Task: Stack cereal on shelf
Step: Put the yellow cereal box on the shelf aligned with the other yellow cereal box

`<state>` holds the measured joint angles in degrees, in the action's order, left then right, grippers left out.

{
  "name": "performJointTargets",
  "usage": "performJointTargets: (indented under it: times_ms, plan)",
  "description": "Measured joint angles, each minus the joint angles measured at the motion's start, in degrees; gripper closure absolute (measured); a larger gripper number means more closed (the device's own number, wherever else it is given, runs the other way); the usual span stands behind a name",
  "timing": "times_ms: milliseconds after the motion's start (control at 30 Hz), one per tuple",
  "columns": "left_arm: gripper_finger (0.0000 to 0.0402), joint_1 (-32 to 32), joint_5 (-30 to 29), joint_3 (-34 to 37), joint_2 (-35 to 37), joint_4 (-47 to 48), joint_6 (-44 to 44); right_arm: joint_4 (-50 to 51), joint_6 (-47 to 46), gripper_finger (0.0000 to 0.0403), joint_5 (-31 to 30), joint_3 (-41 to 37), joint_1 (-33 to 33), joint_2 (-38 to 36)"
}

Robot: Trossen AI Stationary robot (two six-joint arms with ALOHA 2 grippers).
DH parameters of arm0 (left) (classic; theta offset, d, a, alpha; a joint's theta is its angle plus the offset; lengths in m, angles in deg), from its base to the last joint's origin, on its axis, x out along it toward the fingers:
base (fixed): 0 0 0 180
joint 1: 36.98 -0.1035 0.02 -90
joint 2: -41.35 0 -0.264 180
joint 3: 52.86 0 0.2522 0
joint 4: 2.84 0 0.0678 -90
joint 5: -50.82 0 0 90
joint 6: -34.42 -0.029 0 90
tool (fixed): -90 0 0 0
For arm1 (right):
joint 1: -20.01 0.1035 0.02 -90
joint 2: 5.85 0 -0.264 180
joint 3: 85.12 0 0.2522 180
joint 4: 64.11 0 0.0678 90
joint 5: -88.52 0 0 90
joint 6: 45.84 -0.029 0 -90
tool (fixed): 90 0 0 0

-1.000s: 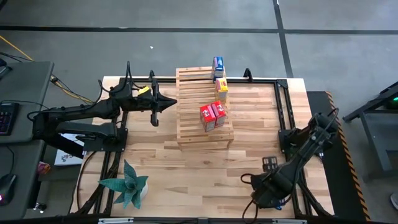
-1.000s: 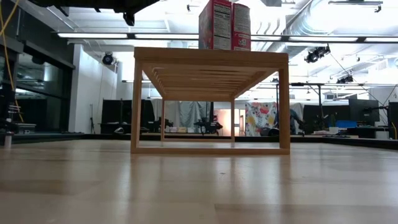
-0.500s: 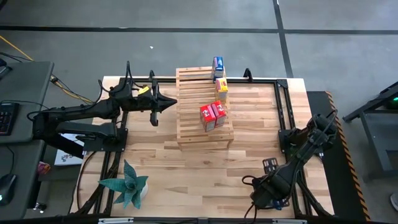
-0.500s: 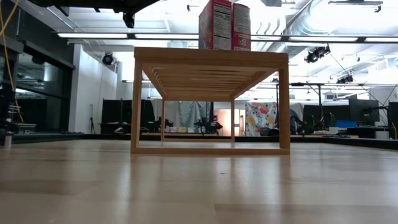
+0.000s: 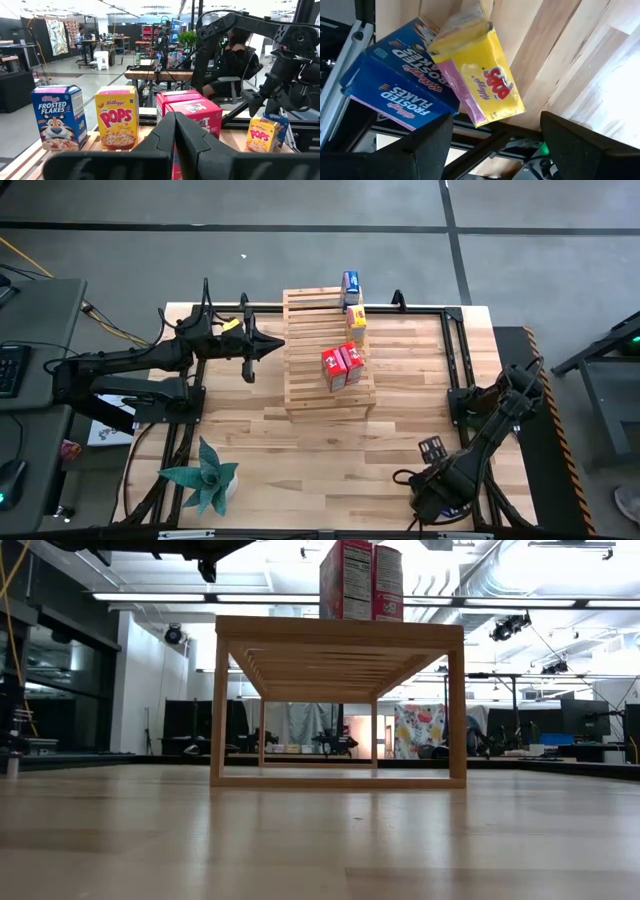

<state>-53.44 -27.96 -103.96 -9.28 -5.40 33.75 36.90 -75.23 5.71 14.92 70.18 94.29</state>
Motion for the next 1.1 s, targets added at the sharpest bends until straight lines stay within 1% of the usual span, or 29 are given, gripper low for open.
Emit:
performJointTargets:
  times_ms: [267,433,633,700,900,1033,1100]
  plan:
    - [0.0398,0.0,-0.11,0.0,0.0,0.08,1.47,-4.28,2.31,0.0111,-0.61,0.0,0.62,-0.02]
    - [0.0398,0.0,-0.11,-0.02,0.0,0.13,2.01,-4.83,3.33,0.0111,-0.57,0.0,0.62,-0.02]
    - [0.0398,0.0,-0.11,-0.04,0.0,0.2,2.99,-8.14,5.74,0.0111,-2.79,-0.04,1.33,-0.04]
    - [0.0398,0.0,-0.11,-0.04,0.0,0.22,2.95,-9.07,6.83,0.0111,-2.64,-0.33,1.44,-0.04]
    - [0.0398,0.0,-0.09,-0.04,0.0,0.22,2.37,-9.03,6.98,0.0111,-2.7,-0.59,1.64,-0.02]
    - [0.0398,0.0,-0.09,-0.04,0.0,0.29,2.38,-9.13,7.4,0.0111,-5.38,-0.59,1.64,-0.02]
    - [0.0398,0.0,-0.09,-0.04,0.0,0.29,2.47,-9.25,7.43,0.0111,-5.7,-0.59,1.62,-0.02]
